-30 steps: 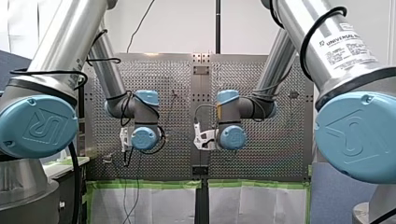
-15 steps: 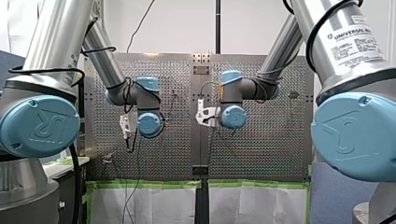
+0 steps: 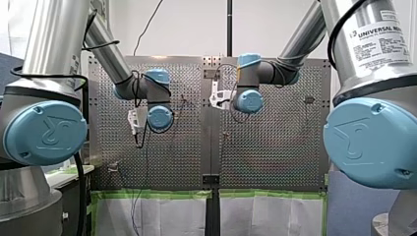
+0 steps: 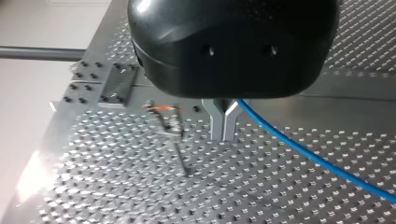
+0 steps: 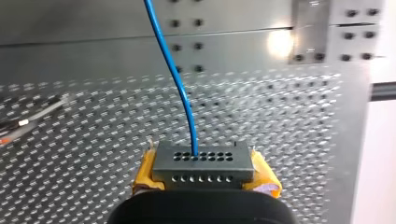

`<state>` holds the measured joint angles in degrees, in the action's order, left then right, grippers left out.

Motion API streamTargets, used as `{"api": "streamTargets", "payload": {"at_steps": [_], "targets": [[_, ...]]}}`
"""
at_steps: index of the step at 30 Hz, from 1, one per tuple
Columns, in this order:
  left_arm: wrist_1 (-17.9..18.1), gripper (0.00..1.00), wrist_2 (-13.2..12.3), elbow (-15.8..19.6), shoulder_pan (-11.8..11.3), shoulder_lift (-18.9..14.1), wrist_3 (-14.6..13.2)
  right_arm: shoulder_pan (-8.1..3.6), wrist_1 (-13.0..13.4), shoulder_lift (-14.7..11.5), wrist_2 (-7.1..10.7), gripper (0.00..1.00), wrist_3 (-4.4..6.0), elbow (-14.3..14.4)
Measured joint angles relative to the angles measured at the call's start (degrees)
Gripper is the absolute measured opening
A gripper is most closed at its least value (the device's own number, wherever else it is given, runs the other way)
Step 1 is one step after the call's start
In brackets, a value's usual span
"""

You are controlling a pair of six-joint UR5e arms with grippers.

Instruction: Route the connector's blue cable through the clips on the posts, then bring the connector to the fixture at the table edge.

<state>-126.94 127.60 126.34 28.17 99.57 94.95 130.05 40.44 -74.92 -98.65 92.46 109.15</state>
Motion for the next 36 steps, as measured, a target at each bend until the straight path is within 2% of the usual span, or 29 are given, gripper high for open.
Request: {"api": "streamTargets", "payload": {"at_steps": [4, 9, 21, 29, 32, 36], "targets": [[-1.9, 0.00, -0.2, -1.1, -0.7, -1.7, -0.3, -0.58, -0.7, -1.4, 0.57, 0.00, 0.19, -0.5], [-3.0, 0.00, -1.7, -1.9, -1.5, -2.4, 0.3, -1.41, -0.9, -1.5, 1.71, 0.00, 0.70, -1.0], [-2.8, 0.00, -6.5, -2.5, -3.8, -2.4, 1.3, -2.70, -1.1, 3.0, 2.67, 0.00, 1.05, -3.0], [-2.6, 0.00, -8.8, -2.6, -6.3, -2.4, 1.5, -3.24, -1.9, 3.5, 3.61, 0.00, 1.32, -4.6], [-2.4, 0.00, -10.5, -3.0, -8.0, -2.4, 1.9, -3.63, -2.2, 3.6, 3.91, 0.00, 1.58, -5.0], [-2.4, 0.00, -12.4, -3.8, -9.1, -2.3, 2.0, -4.25, -2.7, 3.7, 4.31, 0.00, 1.82, -5.7]]}}
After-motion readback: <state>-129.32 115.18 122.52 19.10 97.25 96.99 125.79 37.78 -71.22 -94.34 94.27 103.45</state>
